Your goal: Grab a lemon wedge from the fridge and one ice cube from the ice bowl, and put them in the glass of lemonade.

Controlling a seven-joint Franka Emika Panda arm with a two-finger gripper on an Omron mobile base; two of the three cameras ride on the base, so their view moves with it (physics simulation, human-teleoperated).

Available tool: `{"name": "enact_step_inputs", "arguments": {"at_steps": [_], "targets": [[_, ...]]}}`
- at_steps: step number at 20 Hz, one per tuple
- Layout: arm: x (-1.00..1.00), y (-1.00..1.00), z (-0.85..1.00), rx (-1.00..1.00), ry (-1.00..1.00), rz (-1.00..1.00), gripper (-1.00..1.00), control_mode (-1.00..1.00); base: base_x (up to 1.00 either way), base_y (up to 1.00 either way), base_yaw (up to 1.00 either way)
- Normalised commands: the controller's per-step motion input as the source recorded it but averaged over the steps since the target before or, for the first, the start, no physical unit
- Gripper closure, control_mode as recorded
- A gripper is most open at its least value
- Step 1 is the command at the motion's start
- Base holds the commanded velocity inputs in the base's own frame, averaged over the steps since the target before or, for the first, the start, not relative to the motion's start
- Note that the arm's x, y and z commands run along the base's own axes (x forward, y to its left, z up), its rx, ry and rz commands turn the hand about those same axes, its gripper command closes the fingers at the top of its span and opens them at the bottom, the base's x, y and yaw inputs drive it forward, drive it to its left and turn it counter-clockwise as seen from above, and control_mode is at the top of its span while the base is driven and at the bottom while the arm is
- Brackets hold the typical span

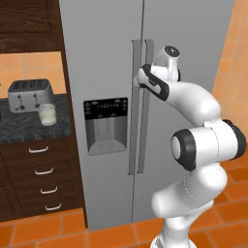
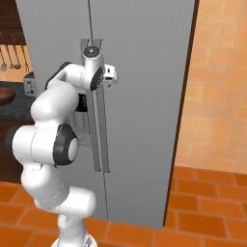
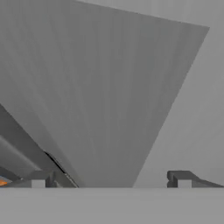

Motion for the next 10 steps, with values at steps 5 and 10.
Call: {"name": "enact_step_inputs", "arguments": {"at_steps": [5,10], "targets": [[0.00,0.00,-0.28,0.00,-0.19,-0.13,-1.00,-1.00,0.00,0.00,0.00],[0.11,-0.03,-0.05,0.00,-0.08,-0.14,-1.00,-1.00,0.00,0.00,0.00]]}}
